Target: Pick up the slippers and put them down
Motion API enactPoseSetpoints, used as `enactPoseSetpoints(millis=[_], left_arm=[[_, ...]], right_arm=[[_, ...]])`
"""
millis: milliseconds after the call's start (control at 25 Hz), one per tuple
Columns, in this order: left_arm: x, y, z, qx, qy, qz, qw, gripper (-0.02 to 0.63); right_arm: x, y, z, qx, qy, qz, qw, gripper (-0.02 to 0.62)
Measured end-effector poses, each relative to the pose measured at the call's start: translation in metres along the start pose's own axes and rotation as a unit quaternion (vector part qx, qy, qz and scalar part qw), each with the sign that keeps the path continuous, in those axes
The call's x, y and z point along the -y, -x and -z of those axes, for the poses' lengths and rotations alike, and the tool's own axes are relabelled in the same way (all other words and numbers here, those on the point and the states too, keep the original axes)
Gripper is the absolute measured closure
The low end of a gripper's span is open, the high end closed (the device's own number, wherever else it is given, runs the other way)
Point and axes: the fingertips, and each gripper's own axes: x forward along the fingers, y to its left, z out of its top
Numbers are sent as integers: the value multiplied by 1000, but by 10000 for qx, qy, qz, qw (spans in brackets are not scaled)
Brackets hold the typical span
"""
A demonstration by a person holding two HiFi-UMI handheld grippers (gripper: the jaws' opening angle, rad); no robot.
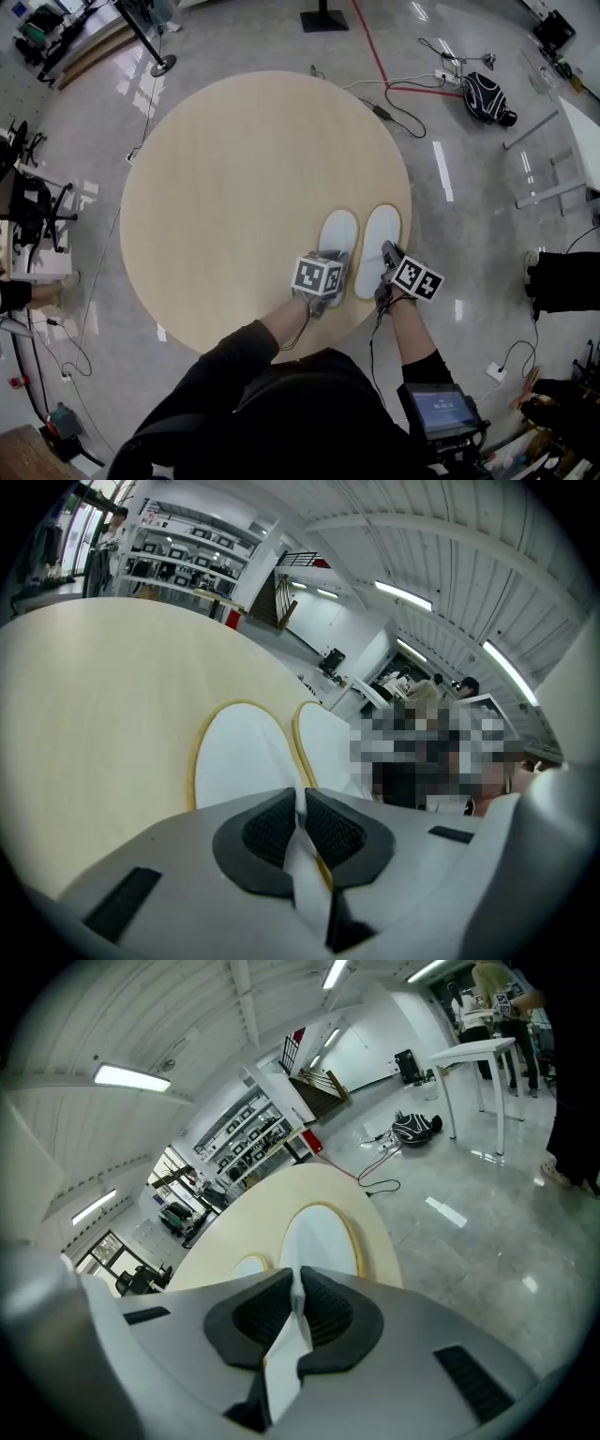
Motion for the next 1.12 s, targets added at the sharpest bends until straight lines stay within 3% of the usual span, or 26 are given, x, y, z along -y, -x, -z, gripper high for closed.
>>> enactPoseSetpoints(millis=[160,240,280,360,480,600,840,1000,1040,1080,1120], left_arm=[[7,-3,0,-9,-107,-9,9999,574],[9,-3,-1,2,-151,-36,9999,569],[9,-3,-1,0,-166,-49,9998,545],[8,0,0,-22,-182,-86,9998,428],[7,10,-1,65,-148,-107,9998,403],[8,31,-3,267,17,-40,9996,403],[17,98,-7,933,608,612,9919,405],[6,171,-1,1433,1003,978,9797,405],[2,191,2,1506,1052,1035,9775,408],[-3,210,6,1568,1068,1086,9758,419],[-7,229,10,1627,1052,1131,9745,435]], right_arm=[[1,4,-3,66,90,-127,9999,551],[1,6,-4,80,112,-181,9997,452],[2,7,-5,89,120,-163,9998,414],[3,11,-5,129,186,-43,9997,377],[5,24,-8,262,323,196,9989,362],[-5,44,-9,481,127,212,9985,362],[-76,78,-7,973,-430,-514,9930,362],[-148,97,8,1070,-662,-1431,9817,382],[-166,104,14,1064,-567,-1650,9789,510],[-186,111,21,1065,-450,-1863,9757,580],[-205,116,27,1073,-348,-2052,9722,580]])
